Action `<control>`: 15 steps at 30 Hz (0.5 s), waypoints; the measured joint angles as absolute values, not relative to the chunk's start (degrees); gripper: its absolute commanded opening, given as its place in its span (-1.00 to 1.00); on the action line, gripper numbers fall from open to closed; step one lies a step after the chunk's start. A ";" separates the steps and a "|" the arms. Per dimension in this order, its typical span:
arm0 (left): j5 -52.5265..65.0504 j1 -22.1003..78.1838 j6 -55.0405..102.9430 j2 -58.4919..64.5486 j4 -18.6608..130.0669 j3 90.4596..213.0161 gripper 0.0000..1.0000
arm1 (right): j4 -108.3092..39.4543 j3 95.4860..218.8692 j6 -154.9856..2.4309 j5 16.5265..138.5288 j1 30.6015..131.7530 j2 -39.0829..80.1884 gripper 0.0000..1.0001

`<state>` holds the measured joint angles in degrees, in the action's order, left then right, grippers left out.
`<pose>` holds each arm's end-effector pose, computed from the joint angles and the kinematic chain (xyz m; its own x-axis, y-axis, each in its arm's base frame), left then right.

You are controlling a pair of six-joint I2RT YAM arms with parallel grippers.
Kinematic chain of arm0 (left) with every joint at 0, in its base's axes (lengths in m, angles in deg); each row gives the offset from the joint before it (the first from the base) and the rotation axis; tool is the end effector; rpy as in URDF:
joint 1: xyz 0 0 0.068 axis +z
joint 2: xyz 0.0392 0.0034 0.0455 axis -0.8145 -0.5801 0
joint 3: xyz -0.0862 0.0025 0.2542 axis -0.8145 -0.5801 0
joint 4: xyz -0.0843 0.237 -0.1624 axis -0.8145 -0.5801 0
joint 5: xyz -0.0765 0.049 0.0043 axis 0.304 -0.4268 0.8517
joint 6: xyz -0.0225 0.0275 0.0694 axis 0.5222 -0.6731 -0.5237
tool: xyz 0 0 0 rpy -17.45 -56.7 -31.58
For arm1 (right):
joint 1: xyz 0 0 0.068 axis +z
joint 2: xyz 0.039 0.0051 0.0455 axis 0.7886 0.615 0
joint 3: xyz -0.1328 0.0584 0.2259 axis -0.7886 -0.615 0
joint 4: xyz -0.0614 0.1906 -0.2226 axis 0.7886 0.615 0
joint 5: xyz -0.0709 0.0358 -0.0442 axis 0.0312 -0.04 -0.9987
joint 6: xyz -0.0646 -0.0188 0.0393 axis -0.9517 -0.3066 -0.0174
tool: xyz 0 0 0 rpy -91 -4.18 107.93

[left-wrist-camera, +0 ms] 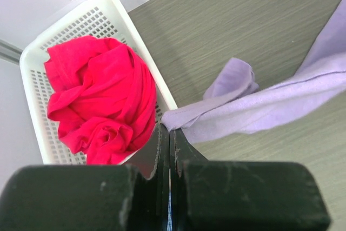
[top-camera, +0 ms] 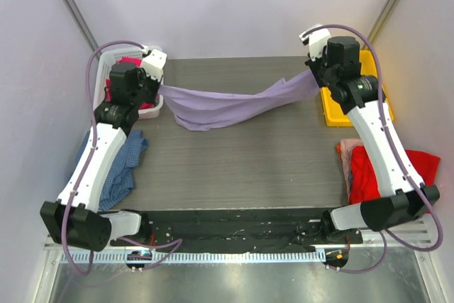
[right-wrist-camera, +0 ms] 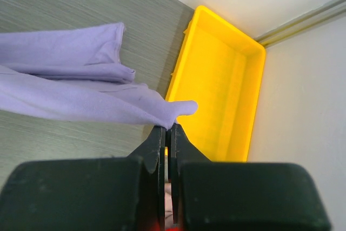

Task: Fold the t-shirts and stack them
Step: Flatten out the tshirt

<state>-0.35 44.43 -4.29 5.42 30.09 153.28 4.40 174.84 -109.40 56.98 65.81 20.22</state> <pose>0.3523 -0.0647 0.3705 -0.3079 0.3461 -0.8862 0.3026 0.9187 0.2536 0.3604 0.0729 0.4274 -0.3766 -0.5370 -0.7548 -0.2290 0.8435 -0.4859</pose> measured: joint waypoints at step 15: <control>0.74 44.43 -0.56 15.45 29.68 161.37 -1.00 | 4.09 181.92 -107.74 58.05 65.81 9.53 -0.98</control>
